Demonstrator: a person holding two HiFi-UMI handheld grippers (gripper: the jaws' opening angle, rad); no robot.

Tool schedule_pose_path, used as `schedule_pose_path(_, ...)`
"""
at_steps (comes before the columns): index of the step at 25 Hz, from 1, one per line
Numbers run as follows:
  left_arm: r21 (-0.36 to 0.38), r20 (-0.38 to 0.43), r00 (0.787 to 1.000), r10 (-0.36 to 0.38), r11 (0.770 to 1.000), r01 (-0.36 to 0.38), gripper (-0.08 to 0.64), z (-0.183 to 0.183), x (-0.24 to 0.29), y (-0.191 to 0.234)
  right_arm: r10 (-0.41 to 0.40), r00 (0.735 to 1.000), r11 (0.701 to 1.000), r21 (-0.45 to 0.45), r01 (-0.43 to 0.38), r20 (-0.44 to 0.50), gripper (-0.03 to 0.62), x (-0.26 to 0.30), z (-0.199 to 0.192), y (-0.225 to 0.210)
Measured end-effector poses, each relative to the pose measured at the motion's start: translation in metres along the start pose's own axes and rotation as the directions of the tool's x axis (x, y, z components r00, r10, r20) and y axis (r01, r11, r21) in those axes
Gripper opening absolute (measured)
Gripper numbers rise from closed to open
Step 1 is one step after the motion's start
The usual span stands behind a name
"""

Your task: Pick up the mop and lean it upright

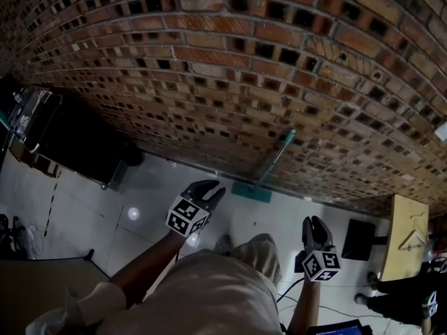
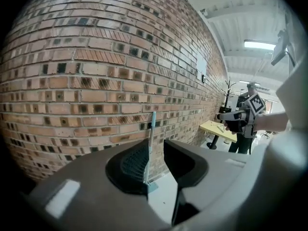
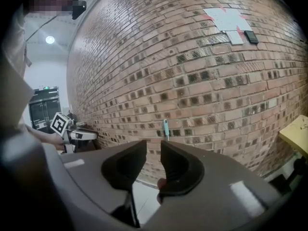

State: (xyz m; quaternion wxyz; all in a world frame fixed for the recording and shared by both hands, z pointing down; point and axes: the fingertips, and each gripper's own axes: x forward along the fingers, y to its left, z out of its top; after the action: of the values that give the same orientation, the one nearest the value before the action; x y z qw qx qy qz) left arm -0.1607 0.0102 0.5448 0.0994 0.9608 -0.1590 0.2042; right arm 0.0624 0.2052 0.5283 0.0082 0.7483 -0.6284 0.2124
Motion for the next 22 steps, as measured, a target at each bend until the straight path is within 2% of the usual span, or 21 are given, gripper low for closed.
schedule_pose_path(3,-0.005,-0.001,1.0,0.006,1.0,-0.006,0.12,0.003,0.005,0.002,0.012,1.0,1.0,0.003,-0.012,0.011,0.097,0.009,0.007,-0.005)
schedule_pose_path(7,-0.006,-0.007,1.0,0.027,1.0,-0.027,0.12,0.009,0.014,0.006,0.068,0.997,0.998,0.014,-0.068,0.046,0.098,0.026,0.021,-0.01)
schedule_pose_path(17,-0.016,-0.025,0.994,0.107,0.994,-0.108,0.123,0.04,0.071,0.013,0.157,0.988,0.988,0.007,-0.157,0.0,0.097,0.085,0.048,-0.057)
schedule_pose_path(22,-0.029,-0.041,0.993,0.11,0.993,-0.111,0.133,0.061,0.102,0.002,0.212,0.977,0.976,-0.042,-0.213,-0.039,0.098,0.115,0.064,-0.075)
